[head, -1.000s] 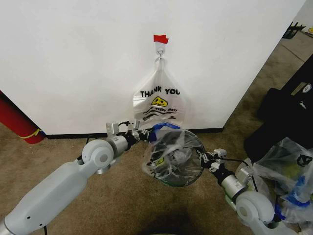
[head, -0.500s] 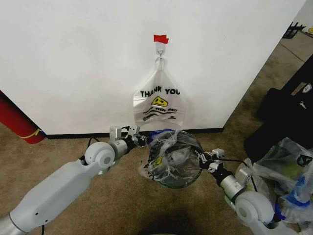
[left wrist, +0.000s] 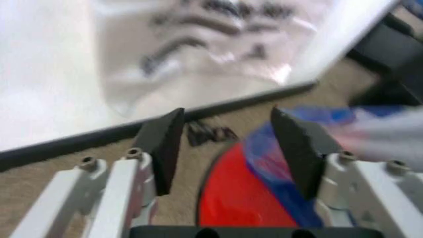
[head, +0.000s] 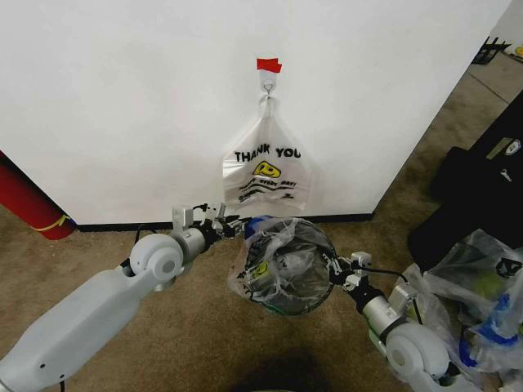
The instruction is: Pick up the garbage bag from the wall and place it over the trash bin.
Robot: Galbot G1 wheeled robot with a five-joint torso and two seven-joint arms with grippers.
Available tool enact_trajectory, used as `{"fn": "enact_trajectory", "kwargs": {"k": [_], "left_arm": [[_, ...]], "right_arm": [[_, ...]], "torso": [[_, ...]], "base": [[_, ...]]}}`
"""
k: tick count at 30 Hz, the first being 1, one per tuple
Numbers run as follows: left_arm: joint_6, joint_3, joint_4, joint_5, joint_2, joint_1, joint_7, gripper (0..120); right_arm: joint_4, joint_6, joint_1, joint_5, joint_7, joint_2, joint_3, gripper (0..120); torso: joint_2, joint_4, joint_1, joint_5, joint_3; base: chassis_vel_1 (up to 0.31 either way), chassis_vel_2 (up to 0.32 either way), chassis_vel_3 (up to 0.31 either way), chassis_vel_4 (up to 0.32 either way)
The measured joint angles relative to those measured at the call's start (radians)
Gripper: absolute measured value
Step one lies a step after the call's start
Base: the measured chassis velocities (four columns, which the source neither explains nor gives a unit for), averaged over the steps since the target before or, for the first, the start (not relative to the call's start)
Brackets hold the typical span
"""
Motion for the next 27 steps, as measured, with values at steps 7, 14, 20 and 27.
{"fn": "enact_trajectory", "kwargs": {"k": [7,14,20,27], "left_arm": [[-0.047,-0.105,-0.121,0.095,0.024,0.128,-0.102,86],[-0.103,-0.164,-0.233,0.252,0.006,0.265,-0.124,68],[-0.093,-0.178,-0.352,0.298,-0.014,0.333,-0.159,50],[-0.002,-0.154,-0.508,0.283,-0.002,0.401,-0.204,25]], "right_arm": [[0.009,-0.008,0.0,0.005,0.108,0.06,-0.003,0],[0.043,-0.004,-0.017,-0.046,0.228,0.15,0.009,0],[0.03,0.002,-0.014,-0.102,0.292,0.236,-0.005,0],[0.041,0.021,-0.018,-0.132,0.317,0.293,-0.016,0]], "torso": [[0.0,0.0001,0.0,0.0003,0.0],[0.0,-0.0004,0.0,0.0002,0.0],[0.0,0.0002,0.0,0.0002,0.0],[0.0,0.0002,0.0,0.0001,0.0]], "base": [[0.0,0.0,0.0,0.0],[0.0,0.0,0.0,0.0],[0.0,0.0,0.0,0.0],[0.0,0.0,0.0,0.0]]}}
